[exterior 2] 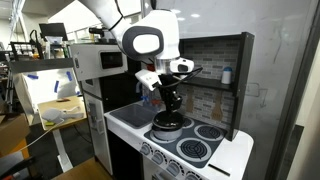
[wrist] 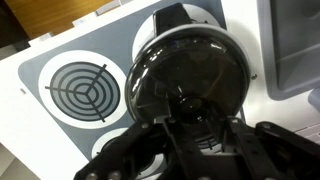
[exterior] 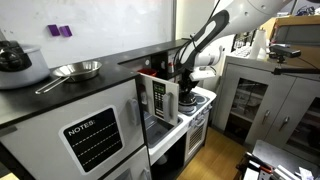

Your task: Put the black lid on top of the grey pot

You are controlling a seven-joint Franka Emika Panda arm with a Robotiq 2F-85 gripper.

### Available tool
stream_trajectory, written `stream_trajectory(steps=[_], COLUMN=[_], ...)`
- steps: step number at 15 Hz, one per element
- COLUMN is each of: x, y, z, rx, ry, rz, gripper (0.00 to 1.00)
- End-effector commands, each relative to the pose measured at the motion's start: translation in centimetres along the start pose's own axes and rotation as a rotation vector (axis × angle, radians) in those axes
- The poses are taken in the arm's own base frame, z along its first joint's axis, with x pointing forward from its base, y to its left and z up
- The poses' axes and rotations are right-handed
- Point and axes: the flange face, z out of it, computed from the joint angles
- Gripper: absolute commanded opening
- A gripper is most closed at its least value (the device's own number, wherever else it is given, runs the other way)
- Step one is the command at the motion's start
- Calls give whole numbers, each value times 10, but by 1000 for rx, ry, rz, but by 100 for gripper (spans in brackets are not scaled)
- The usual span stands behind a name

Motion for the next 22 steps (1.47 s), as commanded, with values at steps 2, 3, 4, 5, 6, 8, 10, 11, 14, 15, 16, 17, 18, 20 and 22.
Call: stream_trajectory(steps=[2,3,4,5,6,8,10,11,14,15,16,17,18,20,22], x=[7,7,6,6,6,5,4,4,2,2,2,1,1,1,0], y=[-2,-3,-4,-5,-5,-5,-6,-6,-8,-8,-9,-10,-10,-10,-10], z=[3,2,2,2,1,1,0,0,1,1,2,2,3,3,4], rx=[25,25,26,26,26,25,24,24,25,24,24,24,24,23,21], ry=[11,13,15,16,16,17,18,19,12,10,7,5,3,1,-2], rz=[-14,-15,-15,-17,-16,-16,-15,-15,-16,-18,-20,-21,-21,-22,-23], gripper=[8,8,8,8,8,8,8,8,8,38,59,62,63,75,89])
